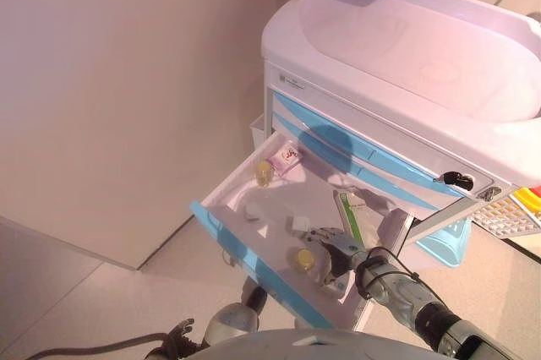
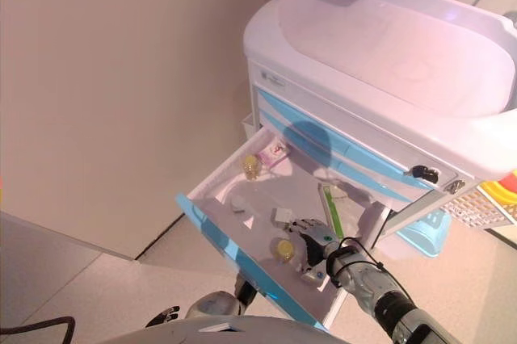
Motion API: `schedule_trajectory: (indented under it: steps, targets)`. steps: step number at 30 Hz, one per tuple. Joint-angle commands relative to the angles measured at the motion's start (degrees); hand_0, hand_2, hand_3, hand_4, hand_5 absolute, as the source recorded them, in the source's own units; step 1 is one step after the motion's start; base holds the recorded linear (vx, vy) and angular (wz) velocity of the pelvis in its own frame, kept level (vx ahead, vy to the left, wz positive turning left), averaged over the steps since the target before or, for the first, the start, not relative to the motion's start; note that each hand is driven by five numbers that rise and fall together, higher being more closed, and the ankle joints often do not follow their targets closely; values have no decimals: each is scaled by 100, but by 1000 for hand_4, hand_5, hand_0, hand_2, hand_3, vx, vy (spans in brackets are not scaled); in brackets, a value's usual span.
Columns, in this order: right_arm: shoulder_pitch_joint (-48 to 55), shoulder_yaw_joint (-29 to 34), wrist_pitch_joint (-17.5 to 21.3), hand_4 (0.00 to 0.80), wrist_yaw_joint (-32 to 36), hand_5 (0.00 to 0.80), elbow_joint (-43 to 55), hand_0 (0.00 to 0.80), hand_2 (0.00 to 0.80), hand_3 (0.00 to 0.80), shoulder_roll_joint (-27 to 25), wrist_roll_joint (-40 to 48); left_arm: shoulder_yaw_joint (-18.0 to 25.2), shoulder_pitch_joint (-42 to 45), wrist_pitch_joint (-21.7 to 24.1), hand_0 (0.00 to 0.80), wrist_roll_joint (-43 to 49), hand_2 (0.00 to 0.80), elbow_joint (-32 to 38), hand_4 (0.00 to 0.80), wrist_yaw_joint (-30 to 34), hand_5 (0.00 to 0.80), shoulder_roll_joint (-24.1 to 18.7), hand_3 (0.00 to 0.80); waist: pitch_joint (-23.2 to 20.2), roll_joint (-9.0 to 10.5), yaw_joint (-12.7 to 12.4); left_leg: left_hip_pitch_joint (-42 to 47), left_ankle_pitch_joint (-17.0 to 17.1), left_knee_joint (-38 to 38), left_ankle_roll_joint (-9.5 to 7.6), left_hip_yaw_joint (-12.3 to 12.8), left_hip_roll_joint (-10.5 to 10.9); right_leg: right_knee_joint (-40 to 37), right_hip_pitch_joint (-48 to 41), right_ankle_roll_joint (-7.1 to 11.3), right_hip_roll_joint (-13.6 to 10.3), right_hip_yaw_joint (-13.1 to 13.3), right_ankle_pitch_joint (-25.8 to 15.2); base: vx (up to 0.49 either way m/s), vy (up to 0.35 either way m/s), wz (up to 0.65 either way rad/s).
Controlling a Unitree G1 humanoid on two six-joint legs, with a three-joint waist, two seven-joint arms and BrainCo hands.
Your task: Open the drawer and pick up the medicine
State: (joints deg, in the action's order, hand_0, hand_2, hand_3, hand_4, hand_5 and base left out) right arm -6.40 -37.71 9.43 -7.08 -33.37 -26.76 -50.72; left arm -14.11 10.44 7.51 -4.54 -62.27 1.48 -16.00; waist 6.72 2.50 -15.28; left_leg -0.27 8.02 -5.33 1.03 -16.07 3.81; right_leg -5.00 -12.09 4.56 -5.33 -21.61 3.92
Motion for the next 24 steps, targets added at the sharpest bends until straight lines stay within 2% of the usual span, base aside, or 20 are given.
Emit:
schedule_trajectory:
  steps: [1,16,24]
  targets:
    - [-75,-182,152,0,13,0,426,0,0,0,-176,26,-75,-348,102,0,66,0,-251,0,25,0,126,0,-87,86,-52,478,-865,75,-213,414,152,438,669,149,-233,578,-355,0,0,0]
    - [-155,-426,291,0,260,0,612,0,0,0,-141,24,-48,-371,82,0,84,0,-289,0,28,0,147,0,-96,62,-98,479,-838,69,-191,382,154,441,650,143,-247,546,-342,0,0,0]
    - [-230,-489,190,0,213,0,549,0,0,0,-64,69,-65,-355,111,0,81,0,-313,0,-28,0,198,0,-110,54,-140,481,-833,61,-183,372,152,441,634,139,-258,521,-327,0,0,0]
